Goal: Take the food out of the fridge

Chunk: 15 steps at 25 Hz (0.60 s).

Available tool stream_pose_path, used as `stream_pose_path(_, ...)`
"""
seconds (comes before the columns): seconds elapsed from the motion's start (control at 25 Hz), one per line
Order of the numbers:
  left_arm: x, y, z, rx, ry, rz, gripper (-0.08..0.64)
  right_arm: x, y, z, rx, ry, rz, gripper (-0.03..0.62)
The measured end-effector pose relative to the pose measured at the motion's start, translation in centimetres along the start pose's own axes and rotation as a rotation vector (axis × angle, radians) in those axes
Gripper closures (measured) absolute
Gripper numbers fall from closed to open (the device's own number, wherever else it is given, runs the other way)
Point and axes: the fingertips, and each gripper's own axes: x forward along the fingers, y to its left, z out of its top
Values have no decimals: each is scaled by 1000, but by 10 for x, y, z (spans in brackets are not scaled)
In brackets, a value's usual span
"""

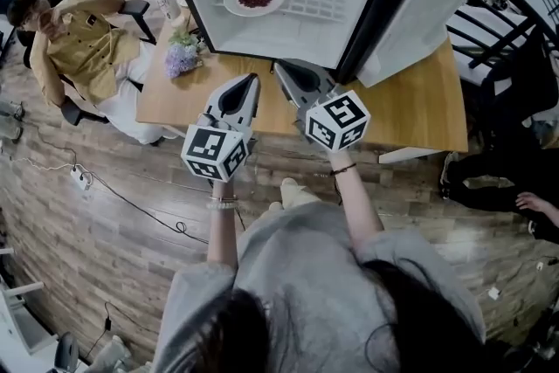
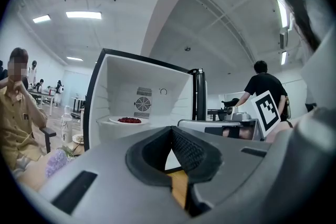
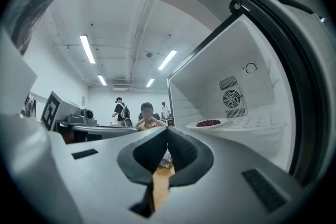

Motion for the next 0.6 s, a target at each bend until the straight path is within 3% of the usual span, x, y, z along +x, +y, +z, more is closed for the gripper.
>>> stream_pose_path(0.32,17,24,-2,-8,-3,20,552,23,-15,-2,-2,8,24,583)
stream_pose_path(0.6,25,43,-5,-15,29,-10,552,43,-22,-7,90,-3,-16,583)
